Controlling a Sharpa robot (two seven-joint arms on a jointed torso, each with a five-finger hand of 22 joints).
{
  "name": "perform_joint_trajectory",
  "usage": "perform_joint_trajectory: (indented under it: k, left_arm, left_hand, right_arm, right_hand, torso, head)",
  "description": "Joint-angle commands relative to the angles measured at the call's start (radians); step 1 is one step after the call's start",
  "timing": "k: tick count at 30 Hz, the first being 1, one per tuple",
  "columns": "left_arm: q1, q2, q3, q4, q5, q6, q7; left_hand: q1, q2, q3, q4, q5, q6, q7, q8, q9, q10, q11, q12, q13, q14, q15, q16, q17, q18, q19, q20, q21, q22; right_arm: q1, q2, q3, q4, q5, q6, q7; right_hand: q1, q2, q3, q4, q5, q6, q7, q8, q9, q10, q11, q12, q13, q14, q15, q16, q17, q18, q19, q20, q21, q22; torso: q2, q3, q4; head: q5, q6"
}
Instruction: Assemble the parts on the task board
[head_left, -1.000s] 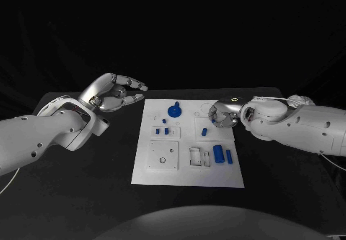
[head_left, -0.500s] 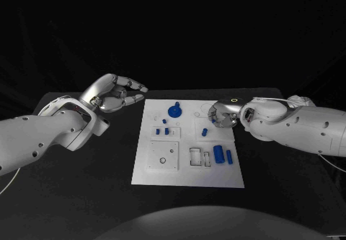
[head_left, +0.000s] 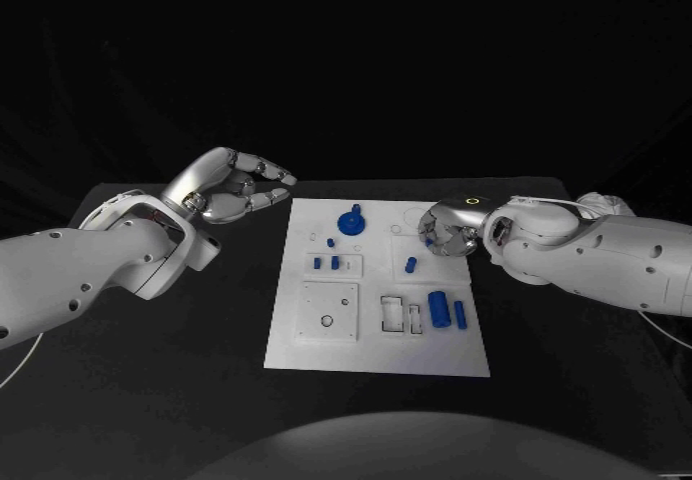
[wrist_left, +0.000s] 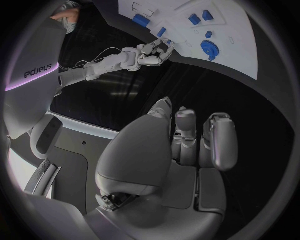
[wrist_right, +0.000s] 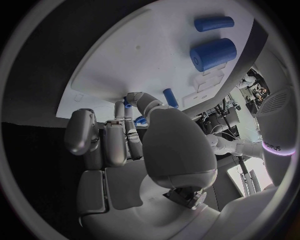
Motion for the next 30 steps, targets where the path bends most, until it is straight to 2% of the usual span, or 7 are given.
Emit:
perform_joint_trajectory:
  k: [1,5,12,17,19,27,30]
  left_arm:
    - [-0.001,0.004,0.001,-0.001,-0.002,0.016,-0.008]
    - [-0.001,0.007,0.001,-0.005,-0.002,0.017,-0.012]
    - [-0.003,0.016,0.001,-0.014,-0.003,0.024,-0.021]
    - [-0.007,0.022,0.000,-0.021,-0.003,0.030,-0.028]
    - [-0.010,0.024,0.000,-0.024,-0.003,0.032,-0.030]
    - [-0.022,0.035,0.000,-0.041,-0.003,0.037,-0.033]
    - [-0.027,0.045,0.001,-0.053,-0.003,0.041,-0.033]
  left_hand:
    - [0.012,-0.002,0.008,0.001,-0.002,0.005,0.002,-0.001,0.000,0.008,-0.002,0.006,0.001,-0.009,0.001,-0.006,-0.003,0.003,0.003,0.005,-0.007,0.198]
    - [0.014,-0.004,0.010,0.001,-0.003,0.004,0.005,-0.001,-0.001,0.008,-0.003,0.005,0.000,-0.012,0.000,-0.009,-0.008,0.004,0.001,0.005,-0.011,0.197]
    - [0.014,-0.006,0.013,0.001,-0.003,0.003,0.006,-0.002,-0.001,0.006,-0.003,0.003,-0.001,-0.015,0.000,-0.012,-0.012,0.005,0.000,0.004,-0.013,0.196]
    - [0.014,-0.008,0.015,0.001,-0.003,0.001,0.007,-0.004,-0.002,0.004,-0.002,0.002,-0.001,-0.018,0.000,-0.015,-0.018,0.005,-0.002,0.004,-0.017,0.195]
    - [0.014,-0.009,0.016,0.002,-0.004,-0.001,0.007,-0.005,-0.002,0.003,0.000,0.001,-0.001,-0.022,0.001,-0.020,-0.026,0.006,-0.004,0.004,-0.021,0.194]
    - [0.011,-0.012,0.020,0.002,-0.005,-0.003,0.009,-0.006,-0.003,0.001,0.002,-0.001,-0.001,-0.035,0.003,-0.034,-0.048,0.008,-0.010,0.005,-0.032,0.191]
    - [0.011,-0.013,0.021,0.002,-0.005,-0.004,0.009,-0.006,-0.003,0.001,0.003,-0.002,-0.001,-0.037,0.004,-0.036,-0.050,0.009,-0.011,0.006,-0.035,0.190]
  right_arm:
    - [0.006,-0.004,0.002,0.016,0.012,-0.034,0.017]
    - [0.015,-0.014,0.003,0.032,0.013,-0.031,0.014]
    - [0.044,-0.030,0.003,0.057,0.014,-0.018,0.003]
    - [0.061,-0.039,0.003,0.081,0.014,-0.005,-0.002]
    - [0.068,-0.043,0.003,0.096,0.016,0.001,-0.004]
    - [0.083,-0.034,0.004,0.167,0.035,0.018,-0.001]
    - [0.085,-0.011,0.004,0.196,0.043,0.034,-0.002]
  right_hand:
    - [-0.002,0.002,0.002,-0.003,-0.005,0.007,0.000,0.005,0.001,0.008,-0.001,0.002,-0.001,0.000,-0.005,-0.004,-0.001,-0.007,-0.001,-0.006,0.001,0.151]
    - [-0.003,0.002,0.002,-0.003,-0.006,0.008,0.000,0.006,0.002,0.009,-0.001,0.002,-0.001,-0.001,-0.005,-0.005,-0.002,-0.006,-0.001,-0.006,0.000,0.151]
    - [-0.006,0.003,0.002,-0.003,-0.009,0.008,0.000,0.007,0.004,0.011,-0.002,0.001,-0.002,-0.001,-0.004,-0.006,-0.003,-0.006,-0.001,-0.006,0.000,0.150]
    - [-0.007,0.003,0.002,-0.002,-0.010,0.008,0.000,0.007,0.005,0.012,-0.002,0.001,-0.002,-0.002,-0.004,-0.009,-0.008,-0.006,-0.003,-0.006,-0.004,0.149]
    - [-0.007,0.003,0.002,-0.002,-0.010,0.008,0.000,0.007,0.005,0.012,-0.002,0.000,-0.002,-0.003,-0.004,-0.009,-0.008,-0.006,-0.003,-0.006,-0.004,0.149]
    - [-0.008,0.003,0.004,-0.003,-0.011,0.003,0.001,0.005,0.007,0.018,-0.003,0.000,-0.003,-0.001,-0.001,-0.007,-0.006,-0.006,-0.002,-0.005,-0.003,0.150]
    - [-0.008,0.002,0.007,-0.005,-0.012,-0.003,0.003,0.001,0.007,0.023,-0.002,-0.002,-0.005,0.001,0.002,-0.006,-0.005,-0.006,-0.003,-0.003,-0.004,0.149]
  torso:
    - [0.000,-0.0009,-0.0002]
    - [-0.002,-0.0023,0.0008]
    - [-0.001,-0.0016,-0.0002]
    - [-0.001,-0.0012,0.0017]
    - [0.000,0.0006,0.0017]
    - [0.001,0.0030,0.0027]
    - [0.001,0.0047,0.0039]
  head:
    - [0.001,0.000]
    - [0.001,0.000]
    - [0.001,0.000]
    - [0.003,0.000]
    - [0.005,0.000]
    - [0.017,0.000]
    - [0.027,0.000]
